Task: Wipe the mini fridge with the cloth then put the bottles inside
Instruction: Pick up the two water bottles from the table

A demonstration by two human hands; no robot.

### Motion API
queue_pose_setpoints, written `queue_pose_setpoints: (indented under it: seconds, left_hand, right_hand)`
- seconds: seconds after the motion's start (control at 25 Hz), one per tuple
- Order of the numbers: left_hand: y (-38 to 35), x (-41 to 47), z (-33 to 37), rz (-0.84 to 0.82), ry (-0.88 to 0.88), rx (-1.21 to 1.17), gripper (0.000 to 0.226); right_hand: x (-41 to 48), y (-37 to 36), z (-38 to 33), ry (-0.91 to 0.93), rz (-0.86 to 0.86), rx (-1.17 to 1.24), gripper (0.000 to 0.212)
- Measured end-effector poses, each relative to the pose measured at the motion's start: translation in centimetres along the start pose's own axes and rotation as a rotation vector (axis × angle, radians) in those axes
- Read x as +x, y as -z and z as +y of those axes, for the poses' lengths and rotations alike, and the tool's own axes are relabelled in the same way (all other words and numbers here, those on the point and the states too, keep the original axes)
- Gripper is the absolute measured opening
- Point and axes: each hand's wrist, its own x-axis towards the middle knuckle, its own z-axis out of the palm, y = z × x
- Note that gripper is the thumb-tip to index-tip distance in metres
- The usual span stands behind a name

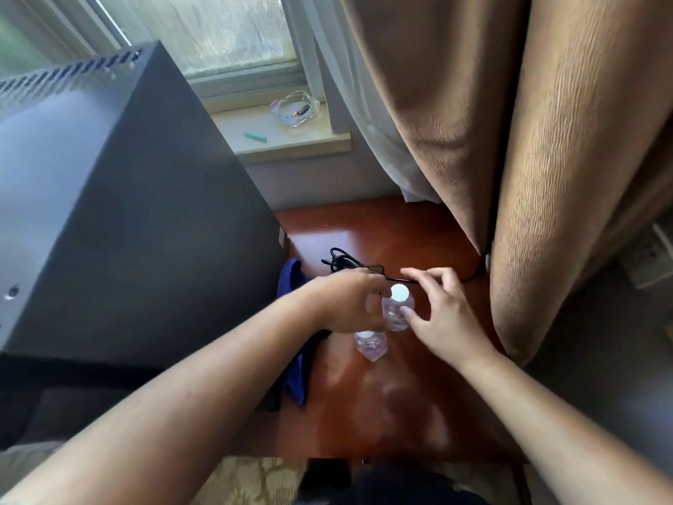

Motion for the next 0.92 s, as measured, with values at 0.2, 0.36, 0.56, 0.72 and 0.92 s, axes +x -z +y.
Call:
queue_pose_setpoints:
  seconds: [0.2,0.36,0.56,0.72,0.92]
  left_hand:
    - [-4.3,-1.0,-1.7,-0.001,0.013,-0.008,0.043]
    - [-4.3,-3.6,-2.5,0.237,0.011,-0.120,0.028]
    - [-2.2,-12.5,-0.9,0.539,-0.156,-0.264,0.029]
    - [-3.6,-22.7,-1.9,0.651,-0.268,-0.356,0.035]
    - [-7.2,-37.5,-6.5,0.673,-0.281,-0.443,0.039]
  right_hand:
    - [0.8,-2.6,1.2,-0.073,-0.140,-0.016,0.046]
    - [-1.4,-1.5,-0.6,0.014,0.032,0.087,0.036]
    - [-7.4,1.2,-8.5,0.099,0.138,0.248,0.027]
    - [-15.0,-1.6,-16.5,0.172,0.230,0.412,0.026]
    - [-25.5,-7.8,-27.2,0.230,0.208,0.586,0.018]
